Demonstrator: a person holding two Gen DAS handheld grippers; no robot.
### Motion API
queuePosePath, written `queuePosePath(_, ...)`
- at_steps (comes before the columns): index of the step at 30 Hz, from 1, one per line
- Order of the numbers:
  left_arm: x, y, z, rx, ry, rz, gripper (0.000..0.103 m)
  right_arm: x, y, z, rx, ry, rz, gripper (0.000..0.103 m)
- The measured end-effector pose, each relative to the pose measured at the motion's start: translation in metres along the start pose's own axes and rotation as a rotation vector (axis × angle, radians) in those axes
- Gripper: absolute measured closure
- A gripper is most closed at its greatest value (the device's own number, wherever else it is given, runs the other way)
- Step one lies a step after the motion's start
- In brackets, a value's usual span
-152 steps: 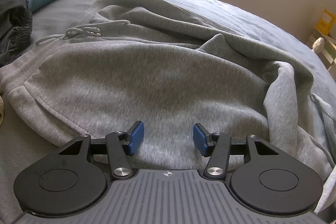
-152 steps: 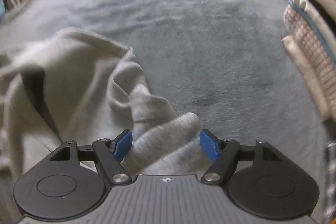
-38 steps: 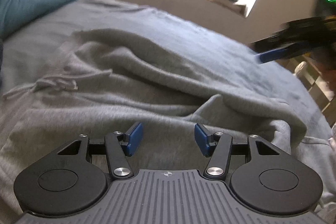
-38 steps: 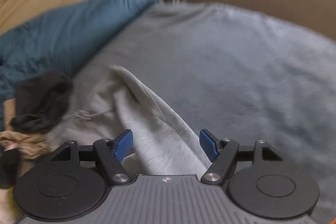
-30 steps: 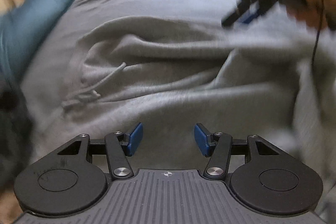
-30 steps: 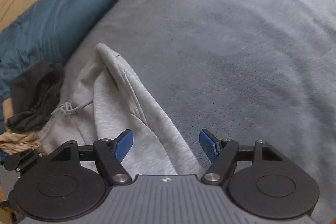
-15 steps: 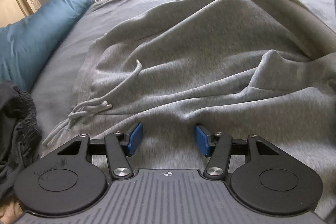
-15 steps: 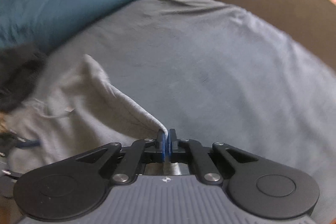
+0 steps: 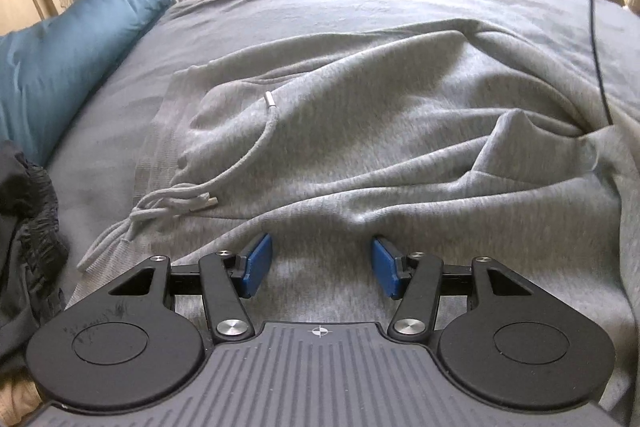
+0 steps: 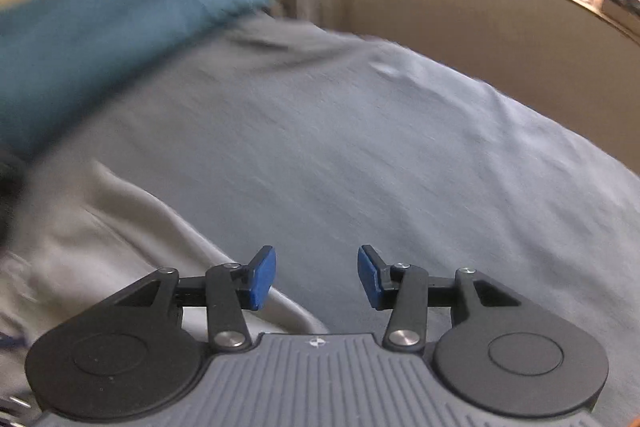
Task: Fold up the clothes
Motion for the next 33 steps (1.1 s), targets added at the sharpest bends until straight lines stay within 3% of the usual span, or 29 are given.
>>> queuePosePath(3, -0.003, 0.0, -0.002, -0.004, 0.012, -0.001, 0.048, 0.036, -0.048, -0.014, -0.081, -0.061, -0.136, 0.06)
queuePosePath(6, -0.005, -0.002, -0.004, -0.009, 0.019, -0.007, 0.048, 0.087, -0.09, -0.026, -0.183, -0.107, -0.127, 0.06)
queuePosePath(8, -0.007, -0.003, -0.003, -0.012, 0.021, -0.011, 0.048, 0.108, -0.104, -0.034, -0.187, -0.104, -0.13, 0.059)
queuePosePath(11, -0.008, -0.007, 0.001, -0.02, 0.02, -0.023, 0.048, 0.133, -0.114, -0.046, -0.166, -0.105, -0.16, 0.04)
queuePosePath(12, -0.007, -0.008, 0.002, -0.026, 0.017, -0.028, 0.048, 0.141, -0.116, -0.046, -0.172, -0.126, -0.151, 0.029)
queuePosePath(14, -0.007, -0.013, 0.004, -0.04, 0.014, -0.045, 0.048, 0.157, -0.12, -0.043, -0.187, -0.177, -0.125, 0.025)
queuePosePath(15, -0.006, -0.016, 0.005, -0.049, 0.015, -0.056, 0.048, 0.165, -0.122, -0.042, -0.195, -0.203, -0.112, 0.029)
queuePosePath(17, -0.004, -0.024, 0.006, -0.072, 0.012, -0.071, 0.048, 0.164, -0.123, -0.045, -0.197, -0.185, -0.116, 0.048)
queuePosePath(18, -0.003, -0.027, 0.006, -0.087, 0.008, -0.077, 0.048, 0.164, -0.124, -0.047, -0.197, -0.173, -0.12, 0.091)
queuePosePath(19, -0.002, -0.031, 0.006, -0.103, 0.004, -0.085, 0.048, 0.163, -0.125, -0.05, -0.197, -0.161, -0.123, 0.101)
queuePosePath(21, 0.001, -0.035, 0.006, -0.128, -0.006, -0.104, 0.048, 0.161, -0.126, -0.054, -0.197, -0.137, -0.13, 0.102)
queuePosePath(26, 0.006, -0.035, 0.005, -0.136, -0.042, -0.138, 0.048, 0.177, -0.118, -0.056, -0.131, -0.044, -0.05, 0.103)
queuePosePath(29, 0.006, -0.031, 0.004, -0.119, -0.054, -0.161, 0.048, 0.191, -0.108, -0.052, -0.049, -0.047, -0.007, 0.103)
queuePosePath(31, 0.005, -0.031, 0.002, -0.125, -0.063, -0.168, 0.048, 0.18, -0.102, -0.054, 0.008, -0.043, -0.069, 0.101)
queuePosePath(32, 0.004, -0.032, 0.002, -0.128, -0.065, -0.173, 0.048, 0.172, -0.096, -0.054, 0.036, -0.06, -0.144, 0.099)
queuePosePath(33, 0.002, -0.033, 0.002, -0.13, -0.067, -0.18, 0.048, 0.167, -0.092, -0.055, 0.03, -0.071, -0.169, 0.09)
Point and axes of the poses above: each gripper's, at about its wrist camera, not at the fingertips, and x roughly the way its jaws point, y to its right, z to its underside, the point moved 4 cm from there along x, roughly the way its jaws point, and after that the axes turned 4 degrees about -x, right-handed, at the moved point
